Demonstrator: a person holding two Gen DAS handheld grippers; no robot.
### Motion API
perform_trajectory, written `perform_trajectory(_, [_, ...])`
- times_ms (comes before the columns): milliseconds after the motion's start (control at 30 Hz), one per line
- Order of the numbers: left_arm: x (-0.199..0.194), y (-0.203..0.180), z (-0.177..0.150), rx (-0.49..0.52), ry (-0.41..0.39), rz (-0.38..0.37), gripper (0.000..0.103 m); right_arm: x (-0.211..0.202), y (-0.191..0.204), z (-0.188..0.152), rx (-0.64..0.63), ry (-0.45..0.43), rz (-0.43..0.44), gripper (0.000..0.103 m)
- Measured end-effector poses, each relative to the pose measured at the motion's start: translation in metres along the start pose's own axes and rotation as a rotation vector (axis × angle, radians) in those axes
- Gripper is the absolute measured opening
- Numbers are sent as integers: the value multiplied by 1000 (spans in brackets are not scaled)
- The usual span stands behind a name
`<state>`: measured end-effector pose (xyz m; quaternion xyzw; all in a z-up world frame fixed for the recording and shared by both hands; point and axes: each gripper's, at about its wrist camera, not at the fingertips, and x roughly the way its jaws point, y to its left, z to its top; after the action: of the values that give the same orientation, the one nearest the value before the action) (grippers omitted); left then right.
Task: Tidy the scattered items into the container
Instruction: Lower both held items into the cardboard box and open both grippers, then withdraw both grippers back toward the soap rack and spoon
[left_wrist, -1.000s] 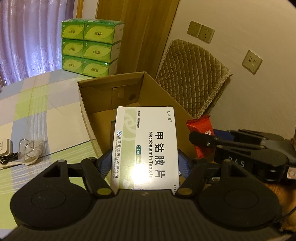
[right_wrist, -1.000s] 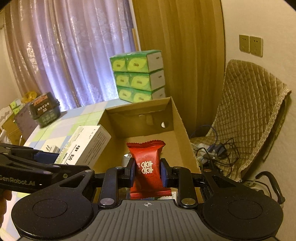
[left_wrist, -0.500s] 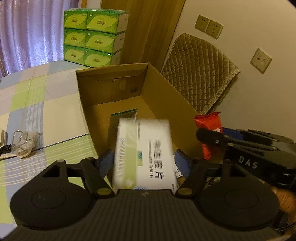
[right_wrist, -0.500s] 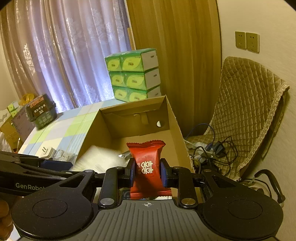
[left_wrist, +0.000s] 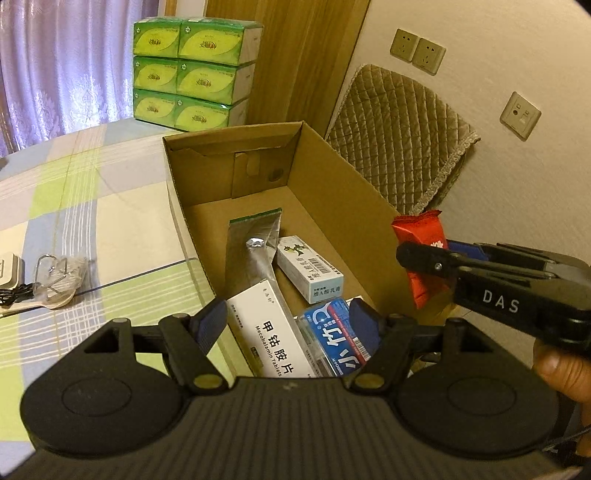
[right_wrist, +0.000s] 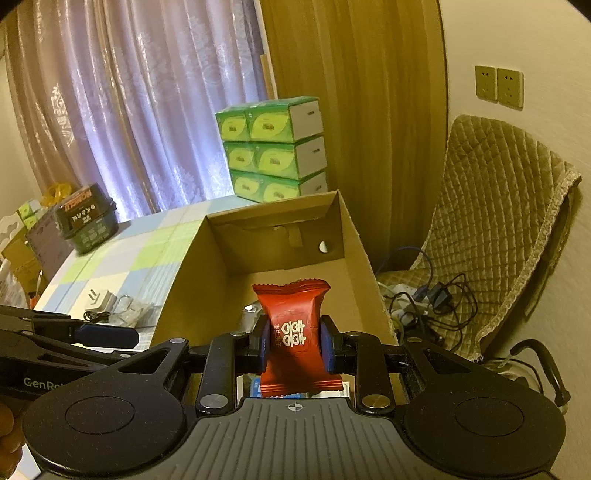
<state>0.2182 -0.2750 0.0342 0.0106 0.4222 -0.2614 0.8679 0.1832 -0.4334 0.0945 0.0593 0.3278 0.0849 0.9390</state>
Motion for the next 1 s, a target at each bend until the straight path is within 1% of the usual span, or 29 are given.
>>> perform_trajectory(233, [-5, 8, -2, -13, -7, 7, 70, 5, 3, 1, -3, 16, -8, 30])
perform_trajectory(367, [-7, 12, -4, -18, -6, 10, 70, 11, 0, 0, 23, 24, -32, 31])
perform_trajectory(400, [-7, 13, -5, -19, -6, 11, 70, 12, -2, 1, 36, 24, -33, 33])
perform_trajectory(433, [-8, 14, -5, -20, -7, 11, 70, 11, -4, 0, 51, 22, -31, 44])
perform_trajectory(467, [-8, 15, -6, -22, -7, 12, 70, 10, -6, 0, 65, 12, -28, 74])
perform_trajectory(500, [-9, 17, -7, -24, -7, 12, 70, 7, -7, 1, 72, -2, -31, 79])
perform_trajectory(733, [-13, 24, -13, -41, -7, 16, 71, -6, -14, 6, 104, -34, -42, 79])
perform_trajectory(1000, [-19, 26, -19, -42, -6, 22, 72, -15, -13, 1, 114, -33, -45, 79])
